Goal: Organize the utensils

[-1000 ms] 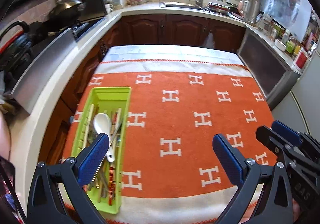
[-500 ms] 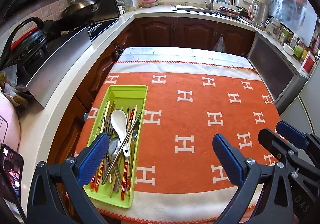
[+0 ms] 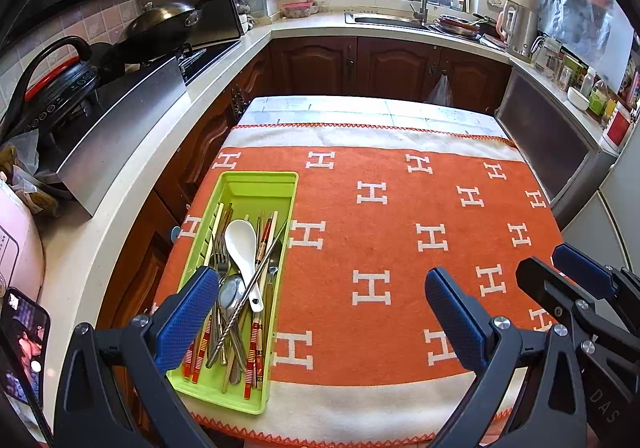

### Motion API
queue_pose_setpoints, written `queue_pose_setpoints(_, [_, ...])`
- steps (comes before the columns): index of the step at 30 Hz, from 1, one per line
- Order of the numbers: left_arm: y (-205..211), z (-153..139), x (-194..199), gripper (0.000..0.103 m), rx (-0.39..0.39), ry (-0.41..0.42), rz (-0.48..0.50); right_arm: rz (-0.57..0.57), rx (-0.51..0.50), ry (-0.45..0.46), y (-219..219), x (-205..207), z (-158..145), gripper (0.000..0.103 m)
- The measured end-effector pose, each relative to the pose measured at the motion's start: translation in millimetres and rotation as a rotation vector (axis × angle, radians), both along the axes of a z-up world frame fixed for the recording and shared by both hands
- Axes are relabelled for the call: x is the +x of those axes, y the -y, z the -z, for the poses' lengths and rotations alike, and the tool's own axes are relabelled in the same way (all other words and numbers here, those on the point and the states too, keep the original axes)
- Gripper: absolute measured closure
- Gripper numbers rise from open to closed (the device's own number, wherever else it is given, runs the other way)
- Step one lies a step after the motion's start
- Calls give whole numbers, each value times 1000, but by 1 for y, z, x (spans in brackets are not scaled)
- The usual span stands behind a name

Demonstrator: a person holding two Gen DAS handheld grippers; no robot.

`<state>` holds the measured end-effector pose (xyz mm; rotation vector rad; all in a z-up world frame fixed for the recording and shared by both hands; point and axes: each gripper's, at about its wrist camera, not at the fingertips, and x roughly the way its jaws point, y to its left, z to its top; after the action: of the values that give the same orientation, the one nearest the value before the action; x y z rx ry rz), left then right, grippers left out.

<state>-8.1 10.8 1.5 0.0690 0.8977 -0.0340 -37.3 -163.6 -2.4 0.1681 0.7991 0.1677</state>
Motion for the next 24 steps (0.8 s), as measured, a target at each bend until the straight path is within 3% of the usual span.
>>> queue_pose_setpoints(24, [-1, 3, 2, 1, 0, -17, -6, 7, 24, -34, -1, 2, 10, 55])
